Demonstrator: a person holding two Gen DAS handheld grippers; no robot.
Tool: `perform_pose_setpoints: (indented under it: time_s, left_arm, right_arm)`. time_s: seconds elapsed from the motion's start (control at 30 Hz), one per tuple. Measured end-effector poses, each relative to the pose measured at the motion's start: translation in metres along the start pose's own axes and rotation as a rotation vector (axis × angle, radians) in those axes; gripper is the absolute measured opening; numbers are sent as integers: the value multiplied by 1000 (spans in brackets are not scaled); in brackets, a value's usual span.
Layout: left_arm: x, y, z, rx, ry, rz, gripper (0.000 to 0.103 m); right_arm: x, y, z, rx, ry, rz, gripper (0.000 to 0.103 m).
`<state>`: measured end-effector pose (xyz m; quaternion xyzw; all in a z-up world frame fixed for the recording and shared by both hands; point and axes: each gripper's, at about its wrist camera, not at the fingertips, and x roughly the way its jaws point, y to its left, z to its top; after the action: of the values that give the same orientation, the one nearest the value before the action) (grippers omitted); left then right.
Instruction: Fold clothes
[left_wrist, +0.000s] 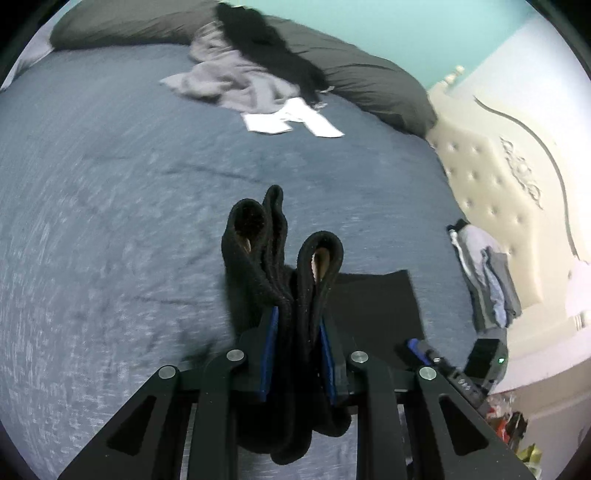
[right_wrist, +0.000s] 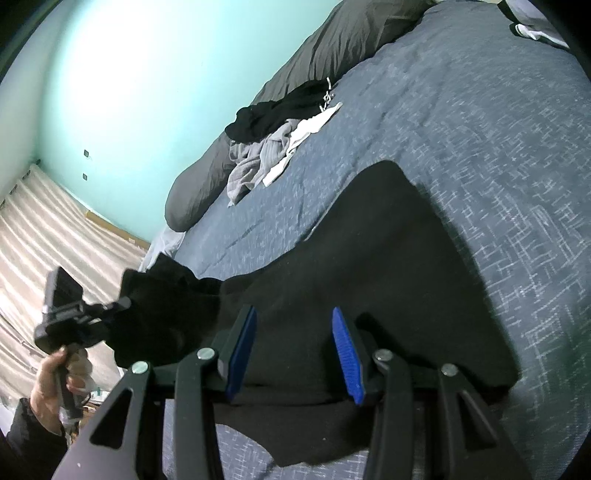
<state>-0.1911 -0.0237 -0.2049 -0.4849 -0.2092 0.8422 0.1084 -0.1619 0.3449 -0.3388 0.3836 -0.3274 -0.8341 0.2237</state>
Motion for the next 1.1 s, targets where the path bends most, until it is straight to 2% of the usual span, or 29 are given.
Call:
perform_pose_setpoints:
  time_s: [0.23, 0.33, 0.37, 0.6, 0.9, 1.03, 1.1]
  left_arm:
    - [13, -70, 15, 97, 21, -3, 20]
    - [30, -104, 15, 149, 48, -9, 13]
    - [33, -107, 13, 154, 54, -9, 0]
    - [48, -103, 3, 156, 86, 1, 0]
    - [67, -98, -11, 160, 127, 13, 0]
    - [64, -70, -19, 136, 129, 39, 0]
    - [65, -58, -22, 125, 132, 46, 0]
  right_arm:
    - [-18, -14, 5, 39, -38, -2, 44]
    - [-27, -20, 7, 56, -55, 2, 44]
    - [-29, -22, 8, 62, -59, 3, 44]
    - [-31, -34, 5, 108, -27, 16, 44]
    - [-23, -24, 4, 120, 15, 73, 44]
    - [-9, -12, 2, 121, 66, 99, 45]
    - [-1, -5, 1, 114, 93, 93, 52]
